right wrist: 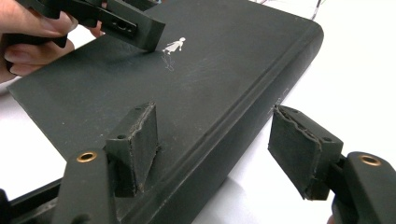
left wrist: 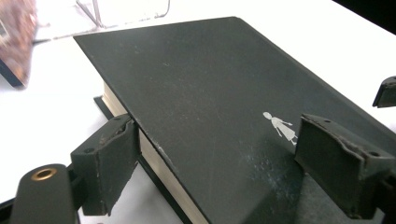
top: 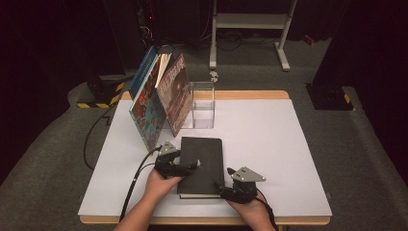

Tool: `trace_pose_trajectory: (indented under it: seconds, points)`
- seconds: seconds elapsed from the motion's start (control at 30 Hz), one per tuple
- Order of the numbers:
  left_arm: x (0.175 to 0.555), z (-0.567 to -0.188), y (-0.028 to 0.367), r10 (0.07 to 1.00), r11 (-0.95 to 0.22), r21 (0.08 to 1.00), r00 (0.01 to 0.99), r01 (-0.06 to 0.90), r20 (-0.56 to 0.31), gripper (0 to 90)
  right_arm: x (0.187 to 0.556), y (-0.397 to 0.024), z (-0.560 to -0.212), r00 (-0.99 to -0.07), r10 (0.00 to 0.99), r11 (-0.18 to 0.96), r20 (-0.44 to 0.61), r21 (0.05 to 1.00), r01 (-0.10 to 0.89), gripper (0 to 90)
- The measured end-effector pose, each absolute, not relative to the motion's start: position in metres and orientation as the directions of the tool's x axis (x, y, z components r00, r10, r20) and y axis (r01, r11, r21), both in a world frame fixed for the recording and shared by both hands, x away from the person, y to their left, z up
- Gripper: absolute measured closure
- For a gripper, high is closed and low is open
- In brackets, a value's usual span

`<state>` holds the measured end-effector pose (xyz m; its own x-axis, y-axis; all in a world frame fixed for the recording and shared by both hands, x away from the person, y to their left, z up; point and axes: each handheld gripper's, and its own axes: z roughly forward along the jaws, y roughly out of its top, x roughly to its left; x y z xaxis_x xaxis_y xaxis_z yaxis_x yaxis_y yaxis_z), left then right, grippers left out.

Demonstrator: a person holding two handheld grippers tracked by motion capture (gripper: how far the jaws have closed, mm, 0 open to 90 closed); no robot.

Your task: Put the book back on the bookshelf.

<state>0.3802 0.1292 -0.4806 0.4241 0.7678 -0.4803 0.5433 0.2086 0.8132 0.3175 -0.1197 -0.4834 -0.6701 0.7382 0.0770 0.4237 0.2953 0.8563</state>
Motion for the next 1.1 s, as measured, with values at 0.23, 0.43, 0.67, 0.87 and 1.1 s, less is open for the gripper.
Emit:
trace_pose_trajectory:
  seconds: [0.23, 0.43, 0.67, 0.87, 1.1]
  points:
    - [0.378, -0.469, 0.129, 0.77, 0.193, 0.842, 0.454, 0.503, -0.448, 17.5, 0.317, -0.122, -0.482, -0.671, 0.737, 0.288, 0.082, 0.86, 0.421, 32.0]
    - [0.383, -0.468, 0.129, 0.77, 0.202, 0.829, 0.439, 0.522, -0.464, 25.5, 0.318, -0.123, -0.483, -0.671, 0.736, 0.283, 0.089, 0.861, 0.423, 32.0]
    - [0.386, -0.469, 0.13, 0.757, 0.213, 0.809, 0.43, 0.548, -0.491, 27.3, 0.319, -0.123, -0.484, -0.671, 0.735, 0.277, 0.099, 0.859, 0.43, 32.0]
    - [0.387, -0.469, 0.132, 0.75, 0.214, 0.792, 0.424, 0.572, -0.508, 30.0, 0.32, -0.124, -0.485, -0.67, 0.734, 0.27, 0.109, 0.859, 0.435, 32.0]
    - [0.387, -0.466, 0.137, 0.738, 0.228, 0.784, 0.423, 0.577, -0.526, 38.6, 0.32, -0.124, -0.485, -0.668, 0.736, 0.265, 0.114, 0.859, 0.438, 32.0]
